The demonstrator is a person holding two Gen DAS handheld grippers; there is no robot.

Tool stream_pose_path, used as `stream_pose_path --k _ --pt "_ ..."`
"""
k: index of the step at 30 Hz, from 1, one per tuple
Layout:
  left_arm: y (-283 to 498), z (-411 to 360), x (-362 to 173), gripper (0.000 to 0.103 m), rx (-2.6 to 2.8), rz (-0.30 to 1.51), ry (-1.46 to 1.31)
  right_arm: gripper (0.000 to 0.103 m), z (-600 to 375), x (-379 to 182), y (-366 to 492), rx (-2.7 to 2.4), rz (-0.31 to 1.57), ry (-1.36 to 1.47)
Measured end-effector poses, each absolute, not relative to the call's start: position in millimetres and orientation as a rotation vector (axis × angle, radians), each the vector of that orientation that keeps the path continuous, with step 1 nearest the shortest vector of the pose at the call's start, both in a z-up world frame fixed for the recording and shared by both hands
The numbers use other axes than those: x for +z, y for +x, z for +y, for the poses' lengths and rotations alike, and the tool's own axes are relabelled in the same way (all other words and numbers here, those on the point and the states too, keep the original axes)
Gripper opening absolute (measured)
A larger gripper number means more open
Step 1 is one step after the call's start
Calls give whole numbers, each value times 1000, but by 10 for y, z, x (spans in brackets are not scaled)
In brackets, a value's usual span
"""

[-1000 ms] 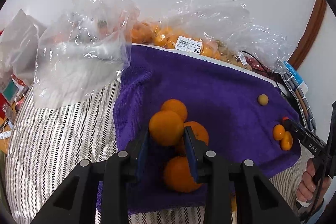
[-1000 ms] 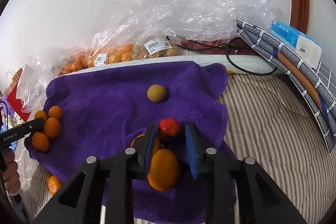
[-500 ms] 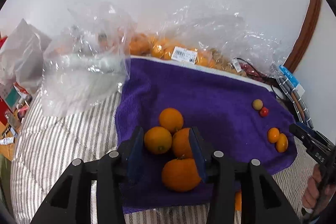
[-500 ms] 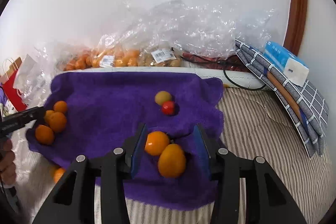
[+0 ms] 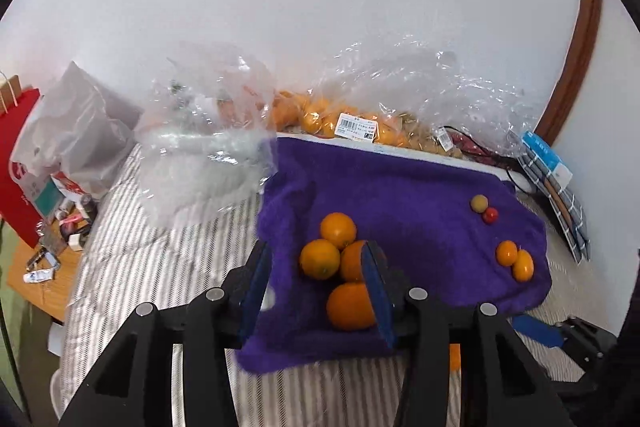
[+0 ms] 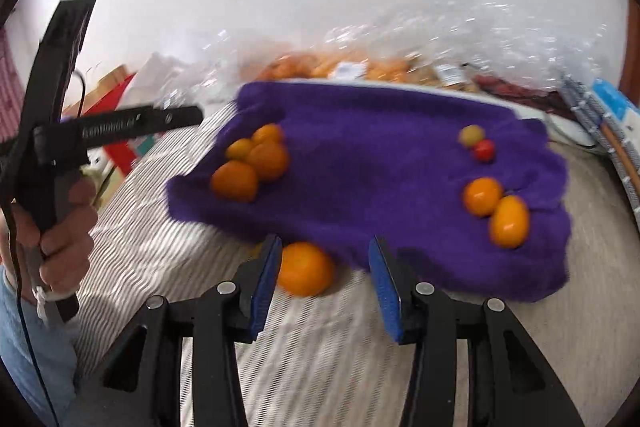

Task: Organize fruits
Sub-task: 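Grasp a large orange with the right tool while the left tool grasps the yellow-green fruit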

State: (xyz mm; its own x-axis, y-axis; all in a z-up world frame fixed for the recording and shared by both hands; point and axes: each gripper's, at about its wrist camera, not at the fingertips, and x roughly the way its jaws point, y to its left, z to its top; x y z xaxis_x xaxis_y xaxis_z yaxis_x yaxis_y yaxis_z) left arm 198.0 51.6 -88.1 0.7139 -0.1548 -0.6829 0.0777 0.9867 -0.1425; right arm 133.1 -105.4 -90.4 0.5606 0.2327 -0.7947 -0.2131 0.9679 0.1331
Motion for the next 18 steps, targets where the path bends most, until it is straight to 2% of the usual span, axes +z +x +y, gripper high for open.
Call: stream_pose_path --k 16,18 --pt "1522 849 -1189 45 -150 880 -80 45 -812 -1285 1456 259 1028 -25" --pt "1498 864 -1231 45 -149 889 -81 42 -819 -1353 1473 261 1054 -17"
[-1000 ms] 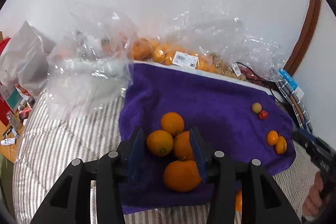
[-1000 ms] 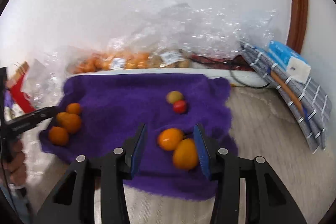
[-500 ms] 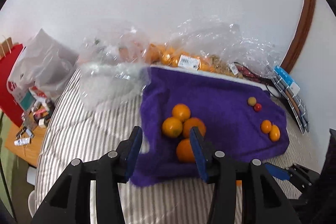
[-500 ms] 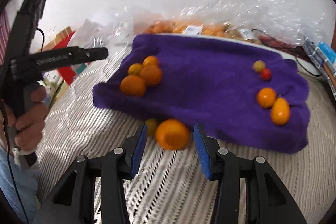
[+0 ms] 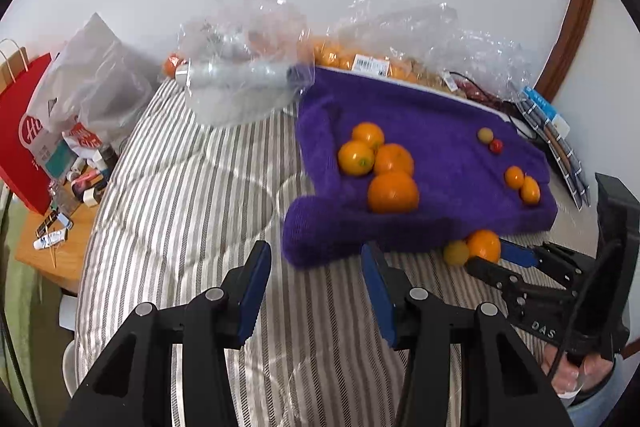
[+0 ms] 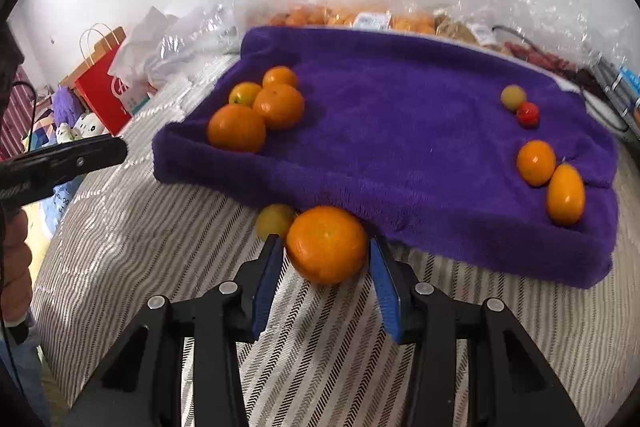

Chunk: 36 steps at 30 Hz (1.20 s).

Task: Organize fruits
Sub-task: 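Grasp a large orange with the right tool while the left tool grasps the yellow-green fruit, then carry the large orange and yellow-green fruit onto the towel and open both tools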

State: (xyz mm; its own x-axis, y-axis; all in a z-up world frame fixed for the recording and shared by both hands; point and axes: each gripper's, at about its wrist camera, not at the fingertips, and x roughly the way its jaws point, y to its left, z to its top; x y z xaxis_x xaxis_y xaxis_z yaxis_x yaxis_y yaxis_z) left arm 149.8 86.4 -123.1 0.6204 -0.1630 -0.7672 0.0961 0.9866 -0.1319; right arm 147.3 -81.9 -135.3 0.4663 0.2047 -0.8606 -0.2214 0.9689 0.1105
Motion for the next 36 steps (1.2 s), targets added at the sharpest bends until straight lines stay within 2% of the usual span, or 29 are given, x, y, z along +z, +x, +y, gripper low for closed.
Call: stream_pose_path --k 10,27,29,31,36 --pt "1514 544 -1398 45 -231 931 -63 40 -966 -1160 1267 256 987 -38" --pt "1701 -538 -1644 45 -383 973 -24 40 -2097 -896 746 48 953 55" --pt "1732 -587 -1662 41 -356 971 -9 40 -2163 -896 718 33 953 60" --pt "1753 -616 -1685 25 -327 969 -6 40 -2204 -897 708 26 954 66" --pt "1705 -580 -1622 23 -347 948 -12 40 -2222 -867 709 25 944 76"
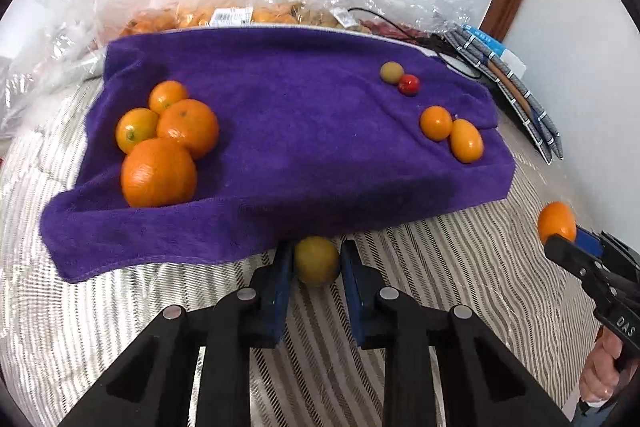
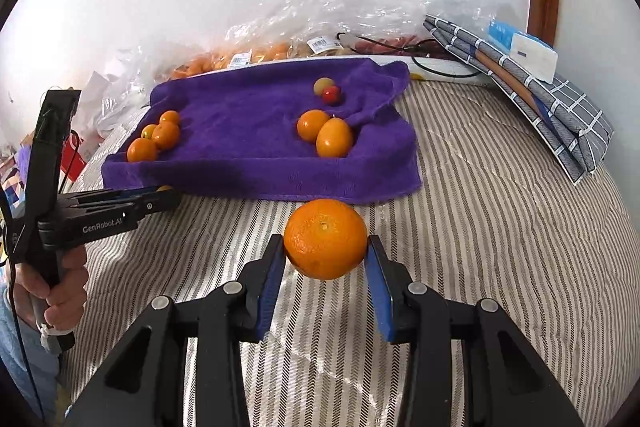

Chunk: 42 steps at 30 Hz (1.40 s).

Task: Organize fruits
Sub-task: 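Carry the large orange and yellow-green fruit onto the towel and open both tools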

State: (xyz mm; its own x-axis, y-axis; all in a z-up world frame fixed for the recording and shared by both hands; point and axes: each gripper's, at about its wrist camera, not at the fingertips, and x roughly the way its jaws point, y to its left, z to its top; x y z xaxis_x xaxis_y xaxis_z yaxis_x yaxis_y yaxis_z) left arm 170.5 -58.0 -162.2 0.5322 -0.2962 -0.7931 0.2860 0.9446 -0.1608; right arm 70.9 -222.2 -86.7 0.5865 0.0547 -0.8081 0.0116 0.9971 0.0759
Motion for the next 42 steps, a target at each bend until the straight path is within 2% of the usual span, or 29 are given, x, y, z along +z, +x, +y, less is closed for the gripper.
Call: stream_pose_path --k 13,20,28,42 --pt "1561 70 -769 23 -281 793 -84 40 -2208 -416 952 17 838 56" --pt "1745 114 -550 23 -265 740 -112 40 -2306 -204 1287 2 790 47" --pt "2086 -108 -838 23 -285 778 -141 40 -2383 -333 1739 6 807 72" --pt "2386 -276 -1353 23 -341 865 -170 40 -2440 -965 2221 62 874 127"
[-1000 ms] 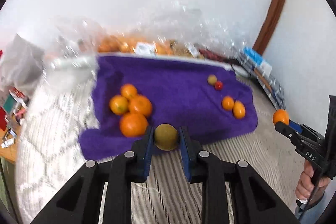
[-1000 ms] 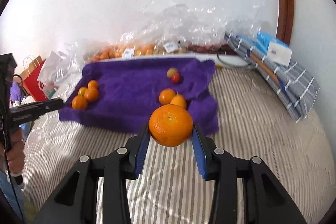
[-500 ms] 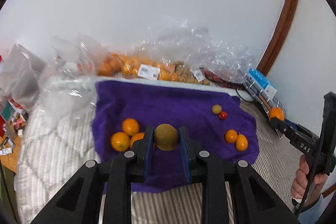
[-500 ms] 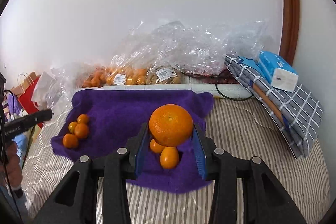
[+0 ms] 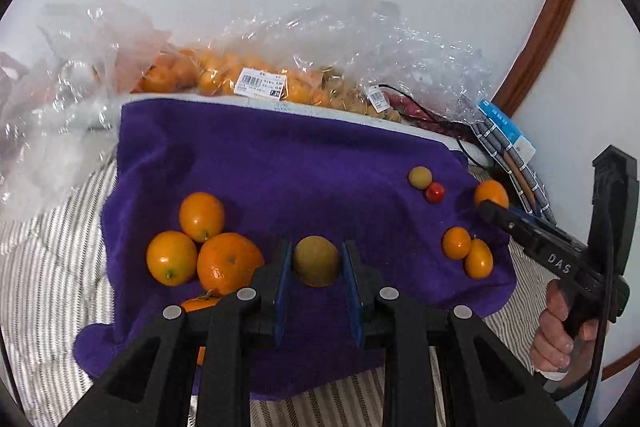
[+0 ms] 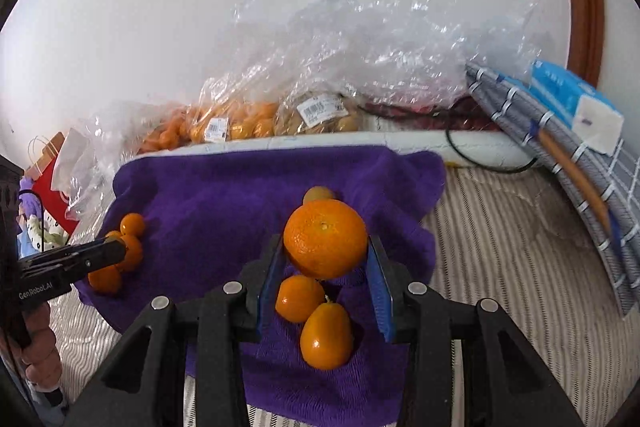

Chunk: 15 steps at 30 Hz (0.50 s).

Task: Organize fruits
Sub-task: 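Carry the large orange and yellow-green fruit onto the towel and open both tools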

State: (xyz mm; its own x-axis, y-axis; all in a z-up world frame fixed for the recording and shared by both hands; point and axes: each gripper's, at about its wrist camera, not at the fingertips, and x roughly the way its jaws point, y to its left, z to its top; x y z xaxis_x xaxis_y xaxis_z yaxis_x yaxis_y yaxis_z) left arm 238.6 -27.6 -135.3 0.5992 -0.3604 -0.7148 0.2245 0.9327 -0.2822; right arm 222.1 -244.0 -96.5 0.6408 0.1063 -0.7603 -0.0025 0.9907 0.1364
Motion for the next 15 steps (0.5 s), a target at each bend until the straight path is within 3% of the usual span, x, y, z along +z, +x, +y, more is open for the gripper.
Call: stream_pose_path --k 15 --pt "2425 -341 -1517 23 -317 893 -134 40 -2411 -1192 2273 37 895 79"
